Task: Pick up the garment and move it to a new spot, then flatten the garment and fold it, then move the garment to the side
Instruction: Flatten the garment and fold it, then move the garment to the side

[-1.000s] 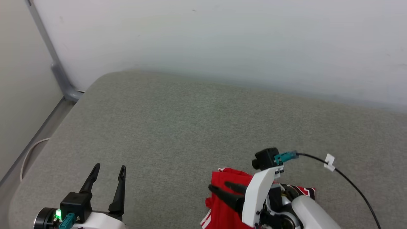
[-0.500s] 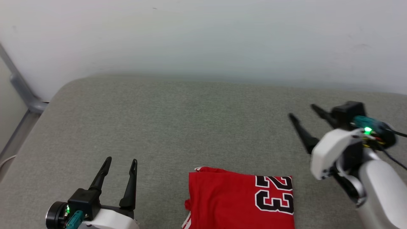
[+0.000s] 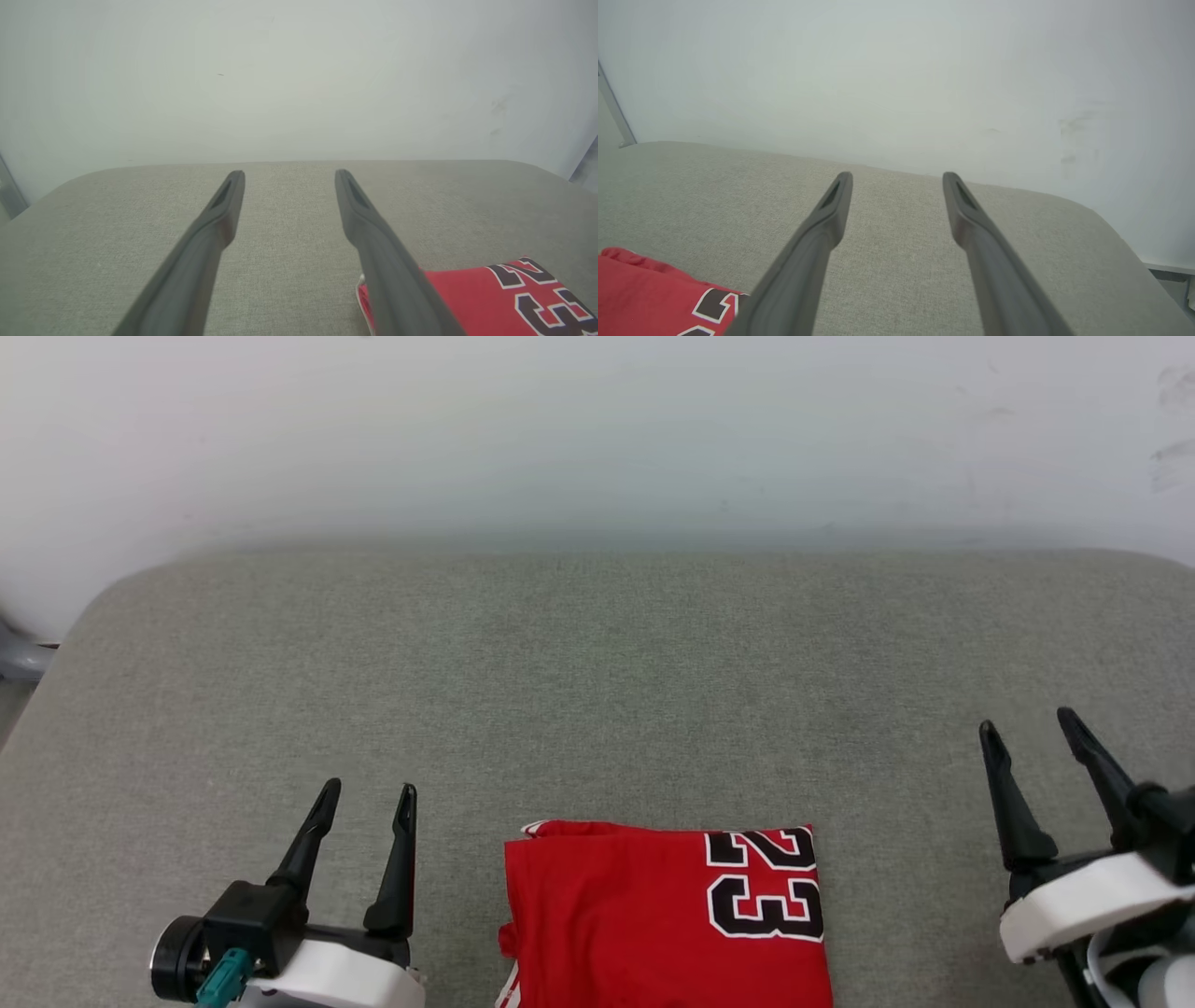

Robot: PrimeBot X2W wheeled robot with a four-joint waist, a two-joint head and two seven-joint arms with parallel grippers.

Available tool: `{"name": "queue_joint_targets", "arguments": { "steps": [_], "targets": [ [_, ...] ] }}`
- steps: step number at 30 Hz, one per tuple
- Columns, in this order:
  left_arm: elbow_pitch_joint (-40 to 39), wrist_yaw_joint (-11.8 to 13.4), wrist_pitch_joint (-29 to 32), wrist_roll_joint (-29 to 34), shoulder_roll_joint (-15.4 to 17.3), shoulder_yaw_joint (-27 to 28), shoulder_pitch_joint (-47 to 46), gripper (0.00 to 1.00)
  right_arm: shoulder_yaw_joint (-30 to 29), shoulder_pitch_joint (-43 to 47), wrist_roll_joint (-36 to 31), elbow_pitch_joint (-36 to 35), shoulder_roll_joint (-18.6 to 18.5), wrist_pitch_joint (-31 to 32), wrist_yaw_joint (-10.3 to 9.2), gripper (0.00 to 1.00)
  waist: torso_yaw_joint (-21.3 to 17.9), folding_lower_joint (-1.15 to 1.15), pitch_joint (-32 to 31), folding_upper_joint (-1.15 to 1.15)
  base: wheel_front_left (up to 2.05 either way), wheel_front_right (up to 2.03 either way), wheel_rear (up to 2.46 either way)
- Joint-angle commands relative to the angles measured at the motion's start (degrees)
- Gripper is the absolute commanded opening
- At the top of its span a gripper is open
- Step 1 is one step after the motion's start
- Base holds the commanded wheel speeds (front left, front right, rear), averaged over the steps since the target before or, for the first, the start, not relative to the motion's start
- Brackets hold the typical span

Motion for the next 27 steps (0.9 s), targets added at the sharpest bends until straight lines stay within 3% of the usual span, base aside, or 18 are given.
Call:
{"name": "queue_joint_targets", "arguments": {
  "steps": [1, 4, 10, 18, 22, 27],
  "targets": [
    [-0.49, -0.45, -0.12, 0.34, -0.37, 0.67, 1.18, 1.0, -1.15, 2.39, -0.82, -1.02, 2.2, -1.71, -0.06, 1.0, -0.27, 0.0, 0.15, 0.0, 0.0, 0.0, 0.0],
    [-1.14, -0.95, -0.12, 1.4, -0.92, 1.4, 1.48, 1.0, -2.66, 4.89, -1.72, -1.12, 5.29, -3.4, -0.06, 1.0, -0.44, 0.0, 0.23, 0.0, 0.0, 0.0, 0.0],
    [-2.24, -1.72, -0.12, 3.1, -2.28, 3.04, 1.64, 1.0, -2.94, 6.17, -3.38, 0.08, 7.81, -5.22, -0.06, 1.0, -0.65, 0.0, 0.22, 0.0, 0.0, 0.0, 0.0],
    [-2.22, -2.74, -0.12, 4.73, -3.13, 3.76, 1.17, 1.0, -1.13, 5.26, -2.92, 0.41, 7.42, -3.07, -0.06, 1.0, -0.37, 0.0, 0.65, 0.0, 0.0, 0.0, 0.0],
    [-1.82, -3.09, -0.12, 5.33, -3.39, 3.5, 0.69, 1.0, 1.89, 5.53, -0.57, 0.32, 5.56, 5.73, -0.05, 1.0, 0.31, 0.0, 1.4, 0.0, 0.0, 0.0, 0.0],
    [-1.23, -3.42, -0.12, 5.8, -3.56, 3.29, 0.02, 1.0, 6.35, 5.63, 6.7, -1.94, 3.12, 23.91, -0.06, 1.0, 1.37, 0.0, 2.81, 0.0, 0.0, 0.0, 0.0]
  ]
}}
